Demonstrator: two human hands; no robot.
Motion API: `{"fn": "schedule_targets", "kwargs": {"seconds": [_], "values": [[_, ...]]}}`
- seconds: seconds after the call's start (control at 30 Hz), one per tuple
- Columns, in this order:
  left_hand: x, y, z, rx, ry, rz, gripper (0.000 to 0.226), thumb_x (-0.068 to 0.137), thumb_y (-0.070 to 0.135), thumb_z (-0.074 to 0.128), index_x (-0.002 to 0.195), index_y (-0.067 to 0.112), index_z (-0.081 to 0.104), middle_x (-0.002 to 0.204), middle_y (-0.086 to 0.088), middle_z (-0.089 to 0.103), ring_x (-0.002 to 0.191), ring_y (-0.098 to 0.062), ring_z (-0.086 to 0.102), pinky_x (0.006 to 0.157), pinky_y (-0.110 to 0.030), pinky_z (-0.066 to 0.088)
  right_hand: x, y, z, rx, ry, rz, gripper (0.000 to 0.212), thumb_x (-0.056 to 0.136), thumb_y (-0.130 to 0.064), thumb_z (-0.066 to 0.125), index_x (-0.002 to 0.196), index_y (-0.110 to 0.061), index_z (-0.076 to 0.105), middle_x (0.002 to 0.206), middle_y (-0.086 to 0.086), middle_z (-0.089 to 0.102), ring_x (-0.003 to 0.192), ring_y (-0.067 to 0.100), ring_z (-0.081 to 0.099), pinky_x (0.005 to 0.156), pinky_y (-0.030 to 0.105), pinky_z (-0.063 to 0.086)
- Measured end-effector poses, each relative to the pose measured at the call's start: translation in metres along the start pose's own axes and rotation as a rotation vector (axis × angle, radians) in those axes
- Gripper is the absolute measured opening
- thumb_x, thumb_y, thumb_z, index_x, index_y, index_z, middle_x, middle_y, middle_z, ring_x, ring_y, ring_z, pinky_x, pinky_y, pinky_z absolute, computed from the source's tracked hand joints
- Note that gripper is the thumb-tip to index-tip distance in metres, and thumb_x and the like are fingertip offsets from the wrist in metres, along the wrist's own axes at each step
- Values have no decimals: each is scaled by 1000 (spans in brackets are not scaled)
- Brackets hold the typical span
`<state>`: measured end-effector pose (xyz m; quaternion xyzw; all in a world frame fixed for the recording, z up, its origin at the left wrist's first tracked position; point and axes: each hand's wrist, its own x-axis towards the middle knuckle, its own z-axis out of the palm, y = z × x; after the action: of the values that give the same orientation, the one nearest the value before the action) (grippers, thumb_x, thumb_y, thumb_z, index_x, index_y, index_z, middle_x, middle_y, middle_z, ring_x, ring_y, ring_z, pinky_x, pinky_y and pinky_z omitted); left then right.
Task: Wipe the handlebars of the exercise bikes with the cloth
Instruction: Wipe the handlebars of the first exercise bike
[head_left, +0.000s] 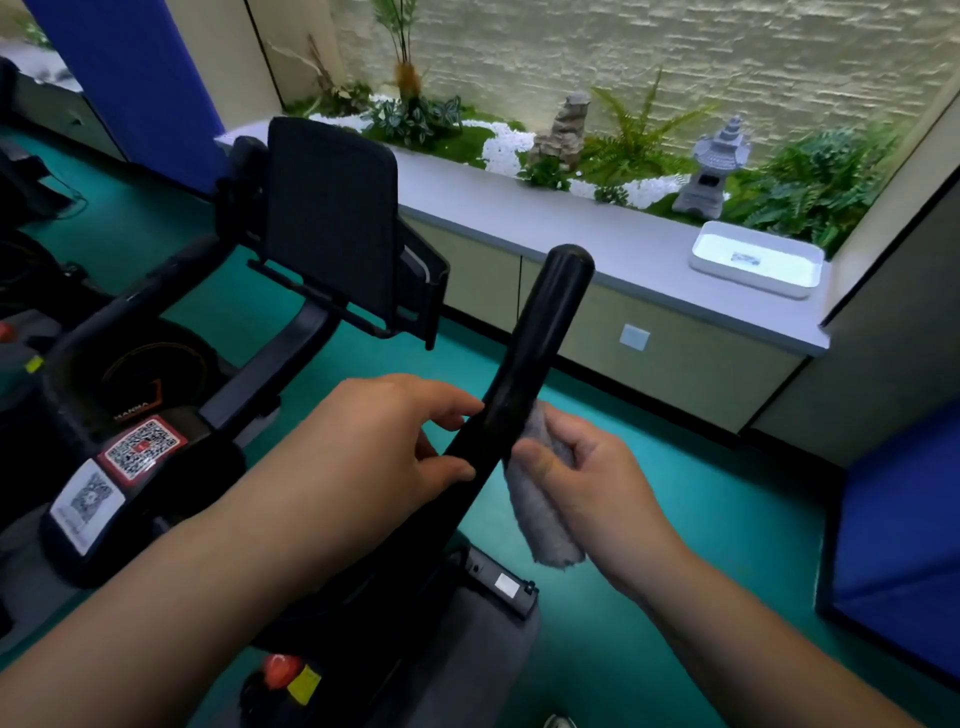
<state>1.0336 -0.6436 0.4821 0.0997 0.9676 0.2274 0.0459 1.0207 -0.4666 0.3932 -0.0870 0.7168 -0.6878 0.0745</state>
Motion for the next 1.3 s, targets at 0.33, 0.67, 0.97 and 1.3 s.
{"fn": "schedule_targets", "kwargs": {"seconds": [0.33,0.67,0.97,1.3], "values": [[-33,-36,-11,14,-140,136,49,73,35,75,117,47,56,95,27,58,76,5,59,76,-15,47,-7,-4,29,83,240,68,33,80,-34,61,109,-19,67,90,-7,73,77,6,65,70,24,48],[-58,-71,-20,-5,-266,289,58,72,45,73,123,53,48,100,32,58,83,10,58,83,-20,48,-33,-9,73,93,451,44,19,95,-26,52,101,-27,69,92,-11,73,84,1,64,74,15,49],[-77,-89,-14,-59,-177,301,45,70,37,78,111,46,61,87,32,60,83,7,58,72,-8,42,-74,2,107,-94,374,75,17,94,-25,55,96,-25,72,84,-15,73,78,-4,62,73,16,48],[-101,-114,-22,-47,30,254,19,68,29,80,84,32,72,83,14,65,88,-7,56,81,-36,49,-103,14,142,22,323,133,10,90,-21,59,93,-19,69,86,-6,73,77,3,64,75,26,52]]}}
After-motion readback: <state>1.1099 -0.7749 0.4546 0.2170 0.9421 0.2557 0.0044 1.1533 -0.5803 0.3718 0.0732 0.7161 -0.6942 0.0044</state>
